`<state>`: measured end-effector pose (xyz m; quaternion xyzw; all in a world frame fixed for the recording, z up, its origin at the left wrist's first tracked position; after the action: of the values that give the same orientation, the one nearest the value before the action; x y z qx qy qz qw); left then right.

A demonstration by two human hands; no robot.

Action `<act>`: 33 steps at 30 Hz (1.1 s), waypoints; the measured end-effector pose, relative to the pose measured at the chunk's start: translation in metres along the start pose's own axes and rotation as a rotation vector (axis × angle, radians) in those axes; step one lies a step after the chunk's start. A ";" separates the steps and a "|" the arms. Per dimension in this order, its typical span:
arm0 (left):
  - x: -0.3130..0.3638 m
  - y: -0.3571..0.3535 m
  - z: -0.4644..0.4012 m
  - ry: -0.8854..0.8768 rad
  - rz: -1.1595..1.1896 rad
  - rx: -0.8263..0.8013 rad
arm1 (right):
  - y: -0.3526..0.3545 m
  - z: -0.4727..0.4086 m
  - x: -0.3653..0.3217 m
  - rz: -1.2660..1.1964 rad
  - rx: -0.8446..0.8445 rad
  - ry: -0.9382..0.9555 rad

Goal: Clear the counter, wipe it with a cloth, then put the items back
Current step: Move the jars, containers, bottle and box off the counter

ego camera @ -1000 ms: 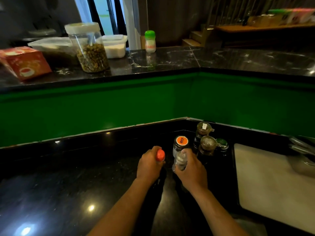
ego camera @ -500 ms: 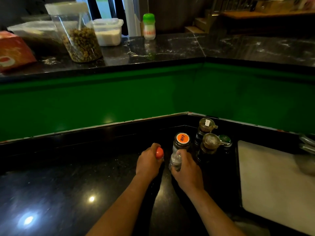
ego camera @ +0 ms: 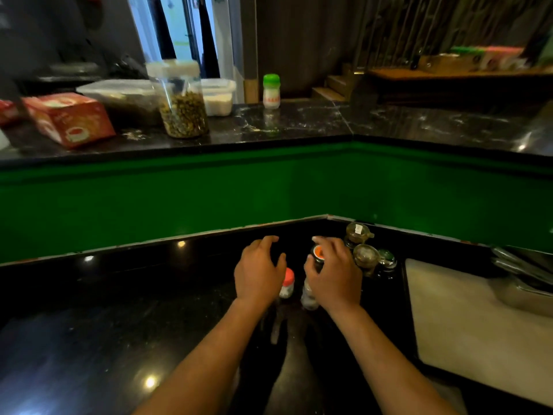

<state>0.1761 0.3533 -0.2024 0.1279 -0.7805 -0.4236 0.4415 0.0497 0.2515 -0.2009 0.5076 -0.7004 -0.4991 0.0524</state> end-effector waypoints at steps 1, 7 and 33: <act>0.007 0.015 -0.004 -0.041 -0.013 0.052 | 0.005 -0.010 -0.011 -0.012 0.035 0.022; 0.039 0.118 -0.047 -0.287 -0.064 0.404 | 0.039 -0.072 -0.080 -0.098 0.224 0.145; 0.110 0.164 -0.320 0.071 -0.269 0.206 | 0.005 -0.388 -0.123 -0.092 0.142 0.110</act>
<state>0.3965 0.2137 0.0688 0.2908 -0.7794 -0.3920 0.3928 0.3303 0.0953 0.0487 0.5682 -0.7061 -0.4213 0.0315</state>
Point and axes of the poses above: each hand's wrist, its own z-axis away from the middle knuckle, its own y-axis out of the back of the hand, x = y × z, the point moved 3 cm from there along -z, towards the middle knuckle, and after that the axes turned 6 degrees about y, right-handed, at the moved point
